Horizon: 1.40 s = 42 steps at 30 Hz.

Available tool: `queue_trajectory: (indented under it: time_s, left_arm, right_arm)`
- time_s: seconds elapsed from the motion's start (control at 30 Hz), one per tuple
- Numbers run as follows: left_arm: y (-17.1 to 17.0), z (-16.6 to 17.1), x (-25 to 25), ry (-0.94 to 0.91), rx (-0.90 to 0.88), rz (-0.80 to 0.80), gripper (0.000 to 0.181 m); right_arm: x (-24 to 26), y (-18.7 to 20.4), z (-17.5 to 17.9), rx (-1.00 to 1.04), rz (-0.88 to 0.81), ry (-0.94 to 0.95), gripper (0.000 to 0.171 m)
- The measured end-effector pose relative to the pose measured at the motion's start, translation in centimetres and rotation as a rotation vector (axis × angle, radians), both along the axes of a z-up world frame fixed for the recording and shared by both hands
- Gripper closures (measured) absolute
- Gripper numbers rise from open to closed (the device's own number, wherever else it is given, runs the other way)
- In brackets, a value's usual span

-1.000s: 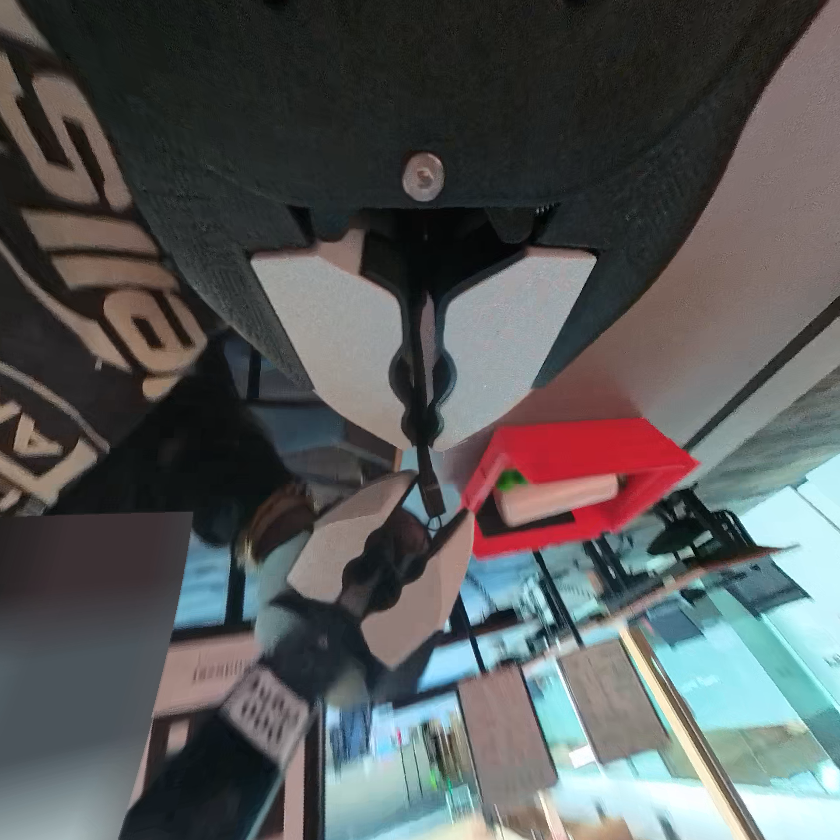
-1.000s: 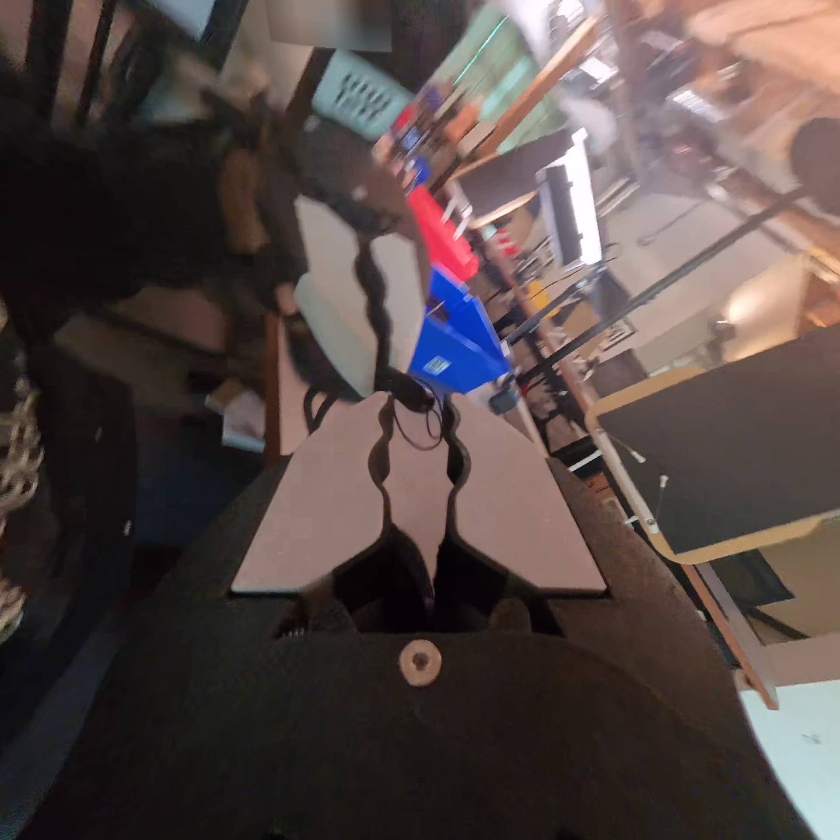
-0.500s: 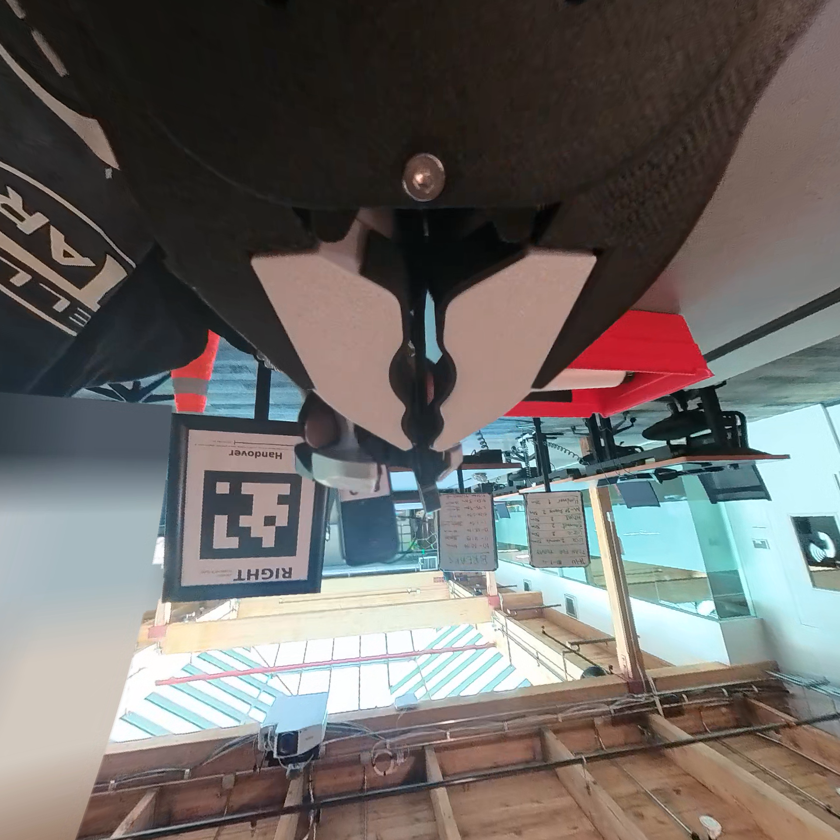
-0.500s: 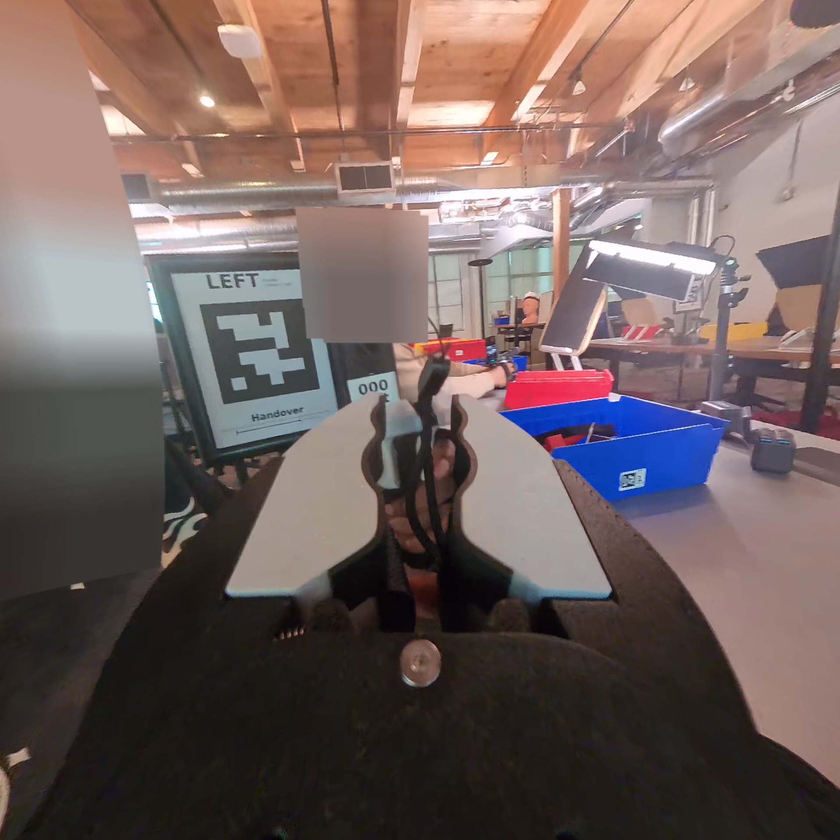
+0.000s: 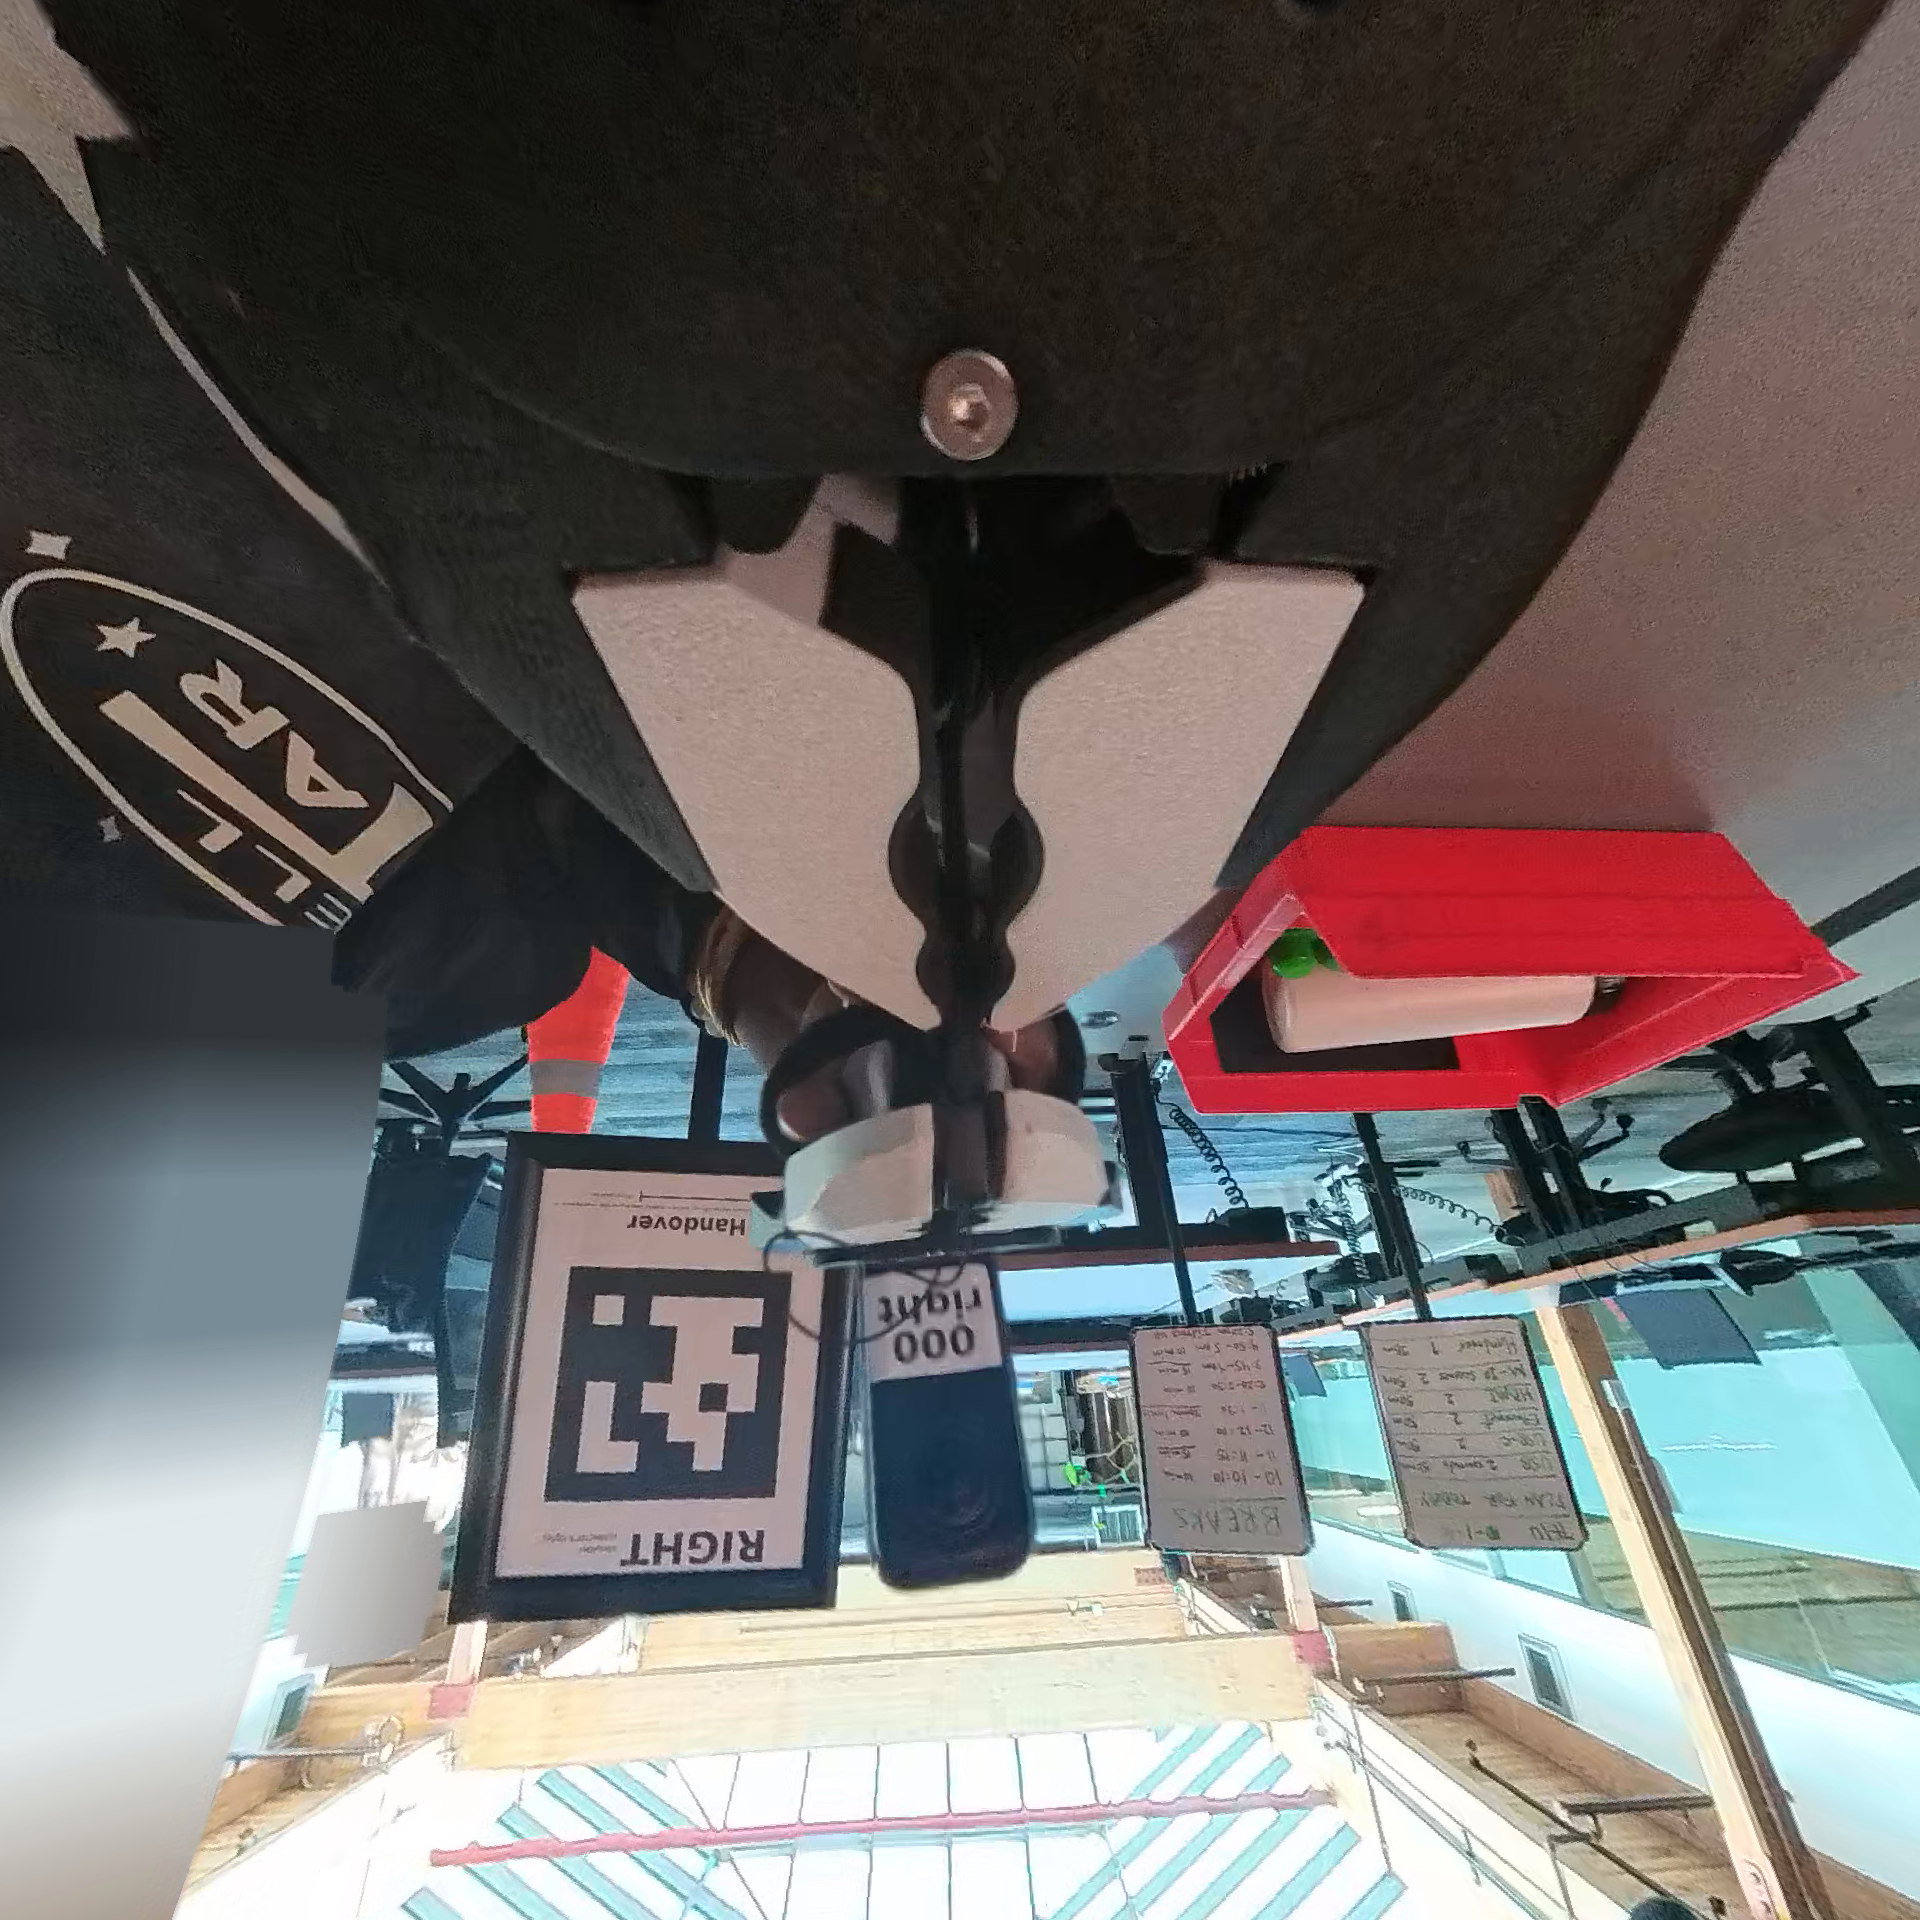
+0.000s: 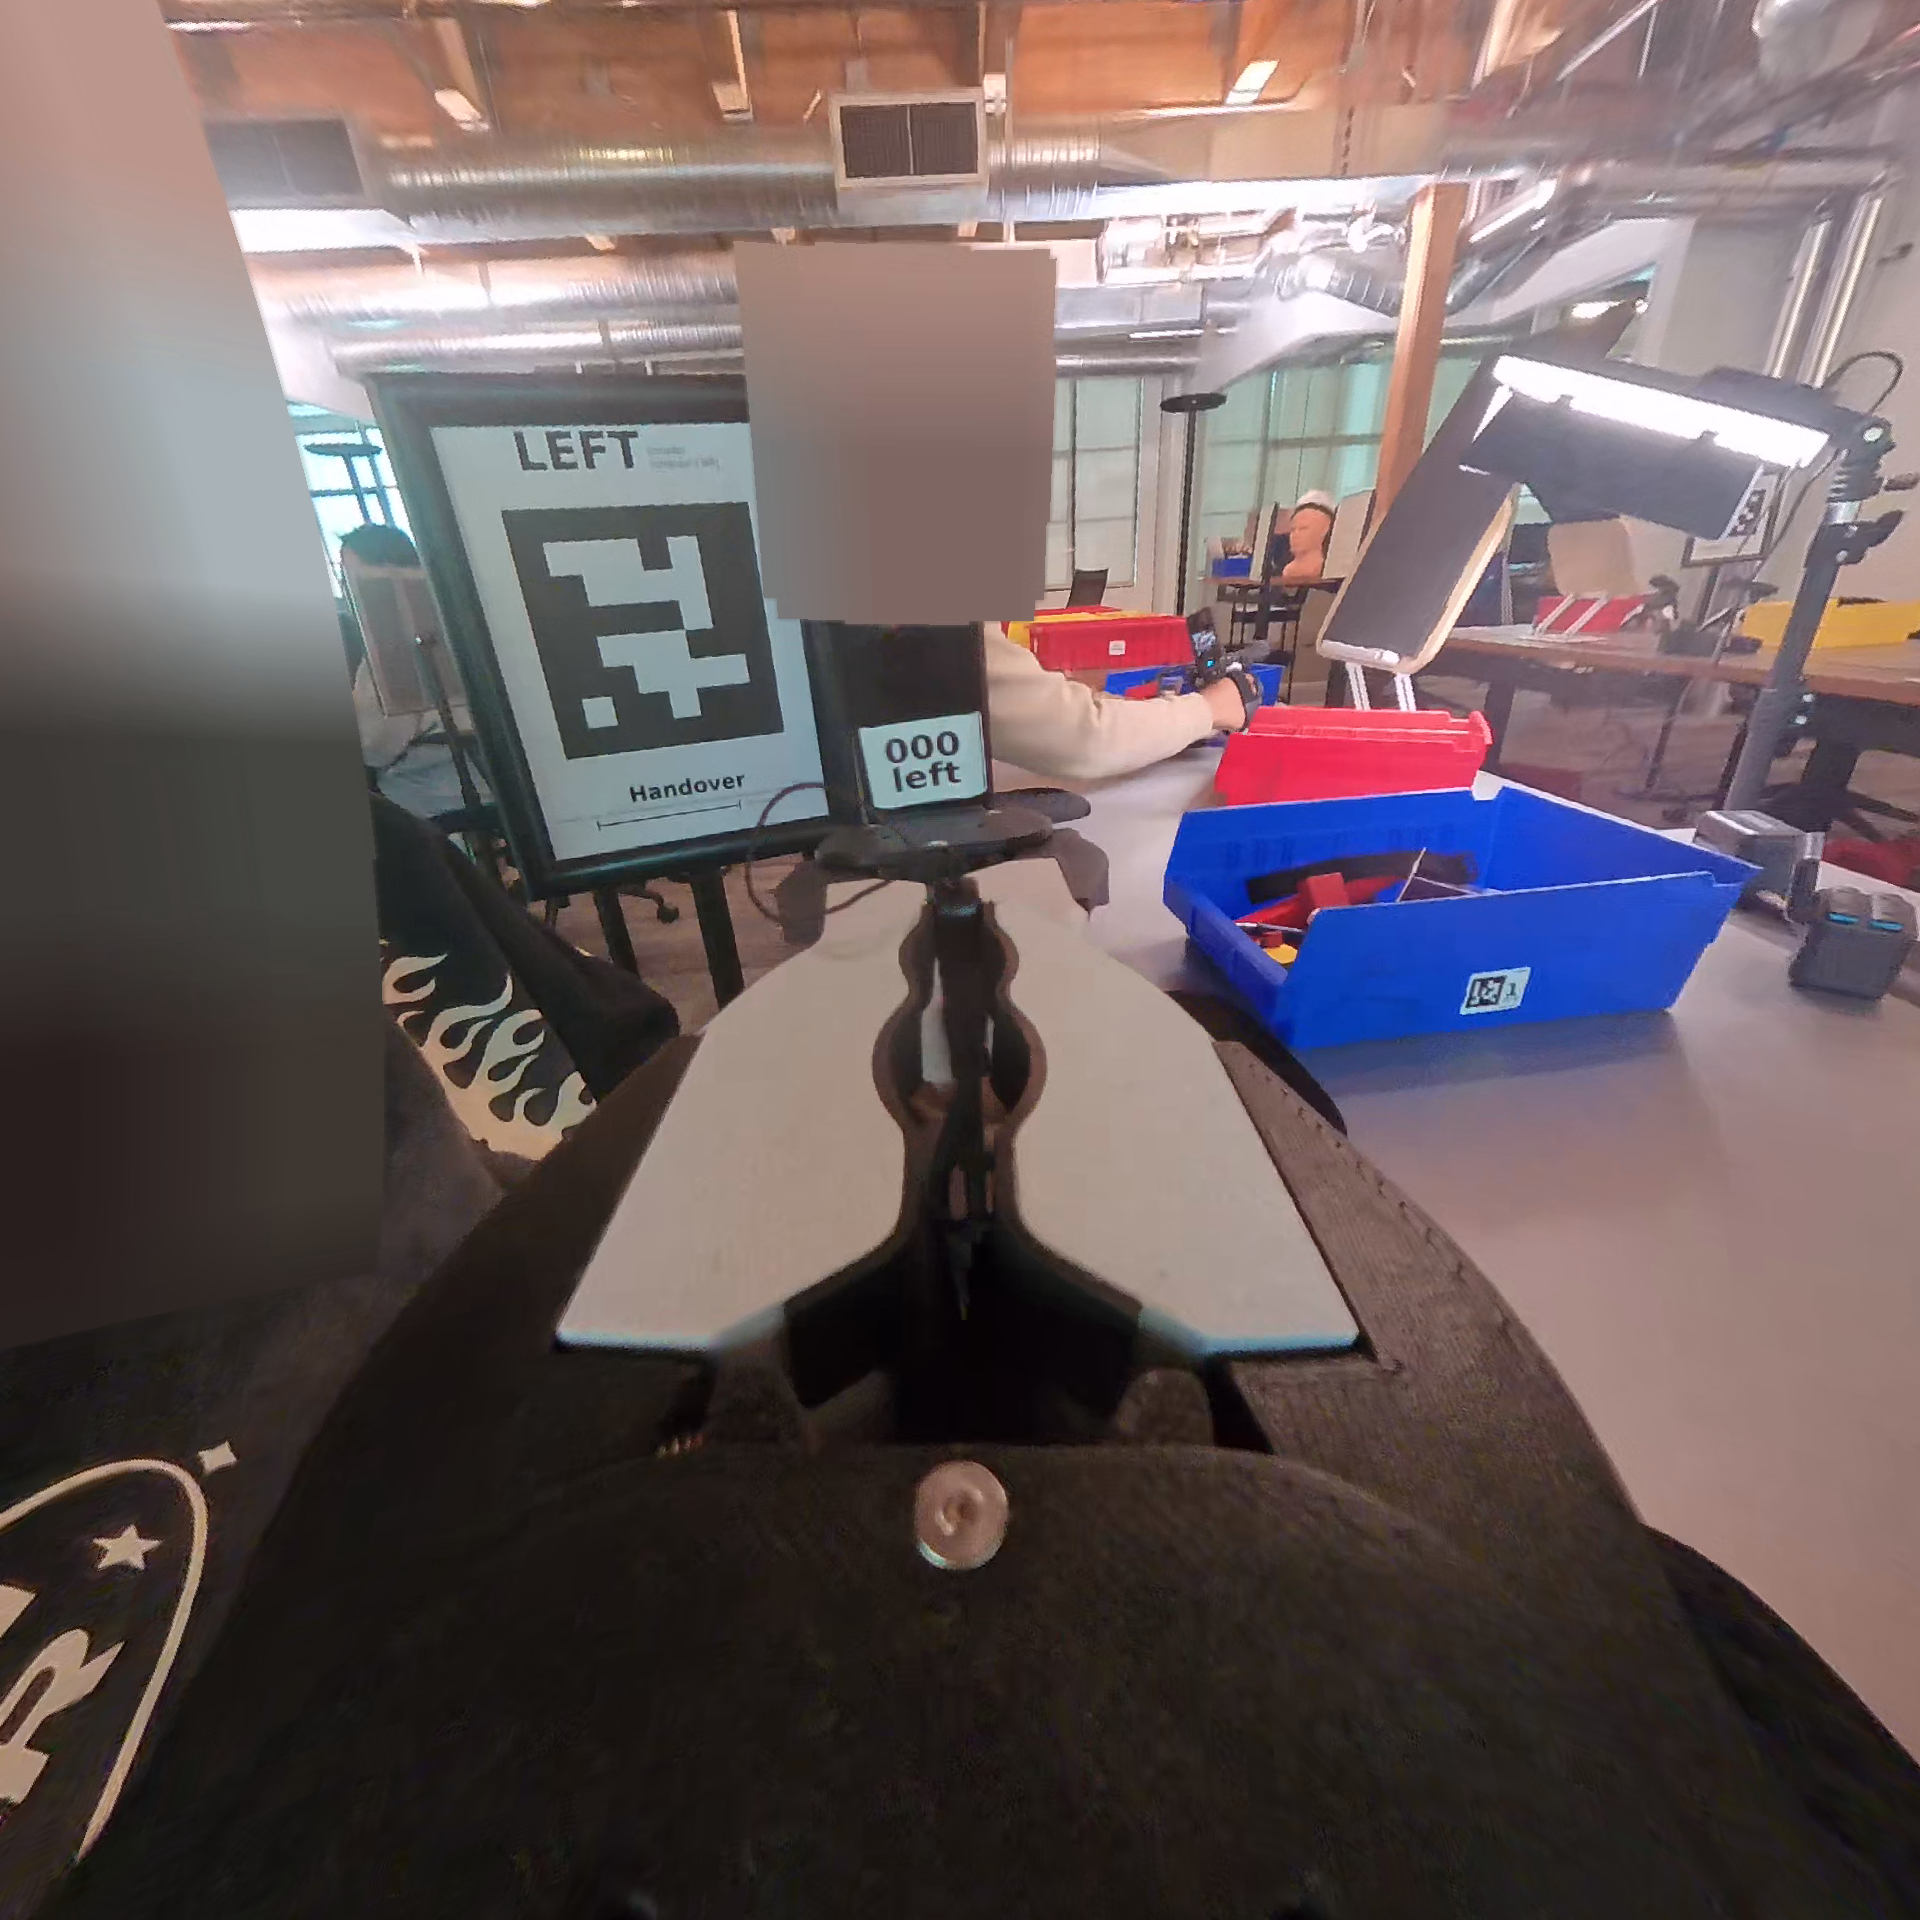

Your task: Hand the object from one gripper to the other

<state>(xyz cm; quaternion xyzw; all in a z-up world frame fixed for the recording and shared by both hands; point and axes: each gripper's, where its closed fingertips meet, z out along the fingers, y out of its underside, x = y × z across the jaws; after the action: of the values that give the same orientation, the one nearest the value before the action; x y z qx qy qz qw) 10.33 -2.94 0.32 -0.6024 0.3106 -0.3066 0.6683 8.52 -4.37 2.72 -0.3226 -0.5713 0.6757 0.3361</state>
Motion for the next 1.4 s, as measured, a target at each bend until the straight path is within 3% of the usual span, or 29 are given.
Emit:
queue_trajectory:
  time_s: [0.17,0.4,0.5,0.7,0.87,0.97,1.07,1.4]
  left_arm:
    - [0.0,2.2,-1.5,-0.18,0.035,0.015,0.177]
    - [0.1,2.8,-2.3,-0.227,0.046,0.034,0.178]
    - [0.1,2.7,-2.0,-0.226,0.047,0.03,0.177]
    - [0.2,2.8,-2.7,-0.242,0.023,0.039,0.16]
    - [0.1,1.1,-1.5,-0.19,-0.08,-0.051,0.154]
    - [0.1,0.4,-0.6,-0.147,-0.087,-0.073,0.157]
    - [0.1,0.0,-0.1,-0.1,-0.069,-0.072,0.177]
    - [-0.9,2.7,-2.1,-0.253,0.001,-0.078,0.177]
  right_arm:
    - [-0.4,1.1,0.4,-0.049,-0.063,0.019,0.147]
    - [-1.8,0.1,-1.6,0.017,-0.057,-0.064,0.148]
    - [-1.9,-0.2,-1.8,0.038,-0.056,-0.061,0.165]
    - [-1.0,0.3,-0.7,-0.017,-0.037,-0.029,0.167]
    - [-0.5,0.7,0.0,-0.074,-0.015,-0.009,0.167]
    - [-0.7,0.5,-0.2,-0.071,-0.01,-0.018,0.167]
    - [-0.8,0.2,-0.3,-0.067,0.004,-0.025,0.166]
    - [-0.8,0.8,-0.8,-0.026,-0.032,-0.043,0.15]
